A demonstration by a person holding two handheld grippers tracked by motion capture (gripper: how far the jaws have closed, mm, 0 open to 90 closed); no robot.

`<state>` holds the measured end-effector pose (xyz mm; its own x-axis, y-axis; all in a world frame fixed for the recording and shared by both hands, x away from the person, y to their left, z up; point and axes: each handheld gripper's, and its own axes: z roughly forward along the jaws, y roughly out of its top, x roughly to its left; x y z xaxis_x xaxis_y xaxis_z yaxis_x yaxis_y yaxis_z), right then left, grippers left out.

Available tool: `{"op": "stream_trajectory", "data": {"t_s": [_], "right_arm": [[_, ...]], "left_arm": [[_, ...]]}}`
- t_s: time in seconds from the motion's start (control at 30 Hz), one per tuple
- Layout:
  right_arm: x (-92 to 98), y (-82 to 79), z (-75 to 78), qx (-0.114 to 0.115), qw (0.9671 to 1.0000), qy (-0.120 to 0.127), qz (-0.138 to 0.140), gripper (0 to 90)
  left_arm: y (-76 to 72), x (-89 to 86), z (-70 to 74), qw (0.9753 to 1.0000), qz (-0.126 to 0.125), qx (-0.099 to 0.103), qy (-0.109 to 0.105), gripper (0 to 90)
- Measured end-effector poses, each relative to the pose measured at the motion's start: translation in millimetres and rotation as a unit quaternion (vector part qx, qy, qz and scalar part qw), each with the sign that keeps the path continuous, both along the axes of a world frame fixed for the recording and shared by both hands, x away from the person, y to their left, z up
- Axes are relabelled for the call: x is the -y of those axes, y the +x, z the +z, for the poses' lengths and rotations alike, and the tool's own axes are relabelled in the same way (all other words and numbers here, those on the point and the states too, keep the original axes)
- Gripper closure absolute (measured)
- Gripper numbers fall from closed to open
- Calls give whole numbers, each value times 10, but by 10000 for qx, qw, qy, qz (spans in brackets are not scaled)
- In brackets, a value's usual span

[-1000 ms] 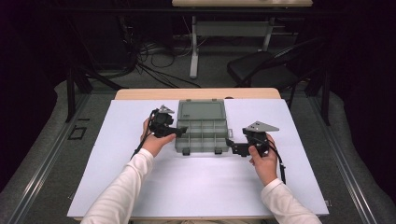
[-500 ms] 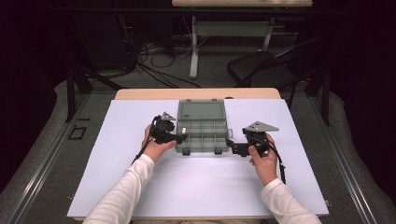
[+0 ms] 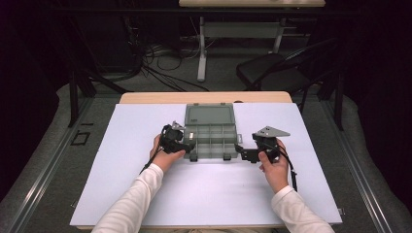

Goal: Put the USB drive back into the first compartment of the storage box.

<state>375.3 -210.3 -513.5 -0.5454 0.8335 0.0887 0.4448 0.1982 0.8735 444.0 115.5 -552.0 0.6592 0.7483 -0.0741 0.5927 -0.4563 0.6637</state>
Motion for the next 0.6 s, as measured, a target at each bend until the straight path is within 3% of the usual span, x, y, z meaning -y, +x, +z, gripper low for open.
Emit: {"op": "stream_trajectory", "data": {"t_s": [0.07,0.27,0.6], "right_arm": [[-1,2,-3,-7,10000,6,-3,146],[-1,3,-7,-15,10000,-3,-7,146],[-23,15,-16,-14,10000,-16,30,147]], "left_arm": [[-11,23,-31,9999,83,107,12,318],[-20,44,-67,9998,-9,136,135,325],[-18,9,-93,9999,-83,120,-29,329]]}}
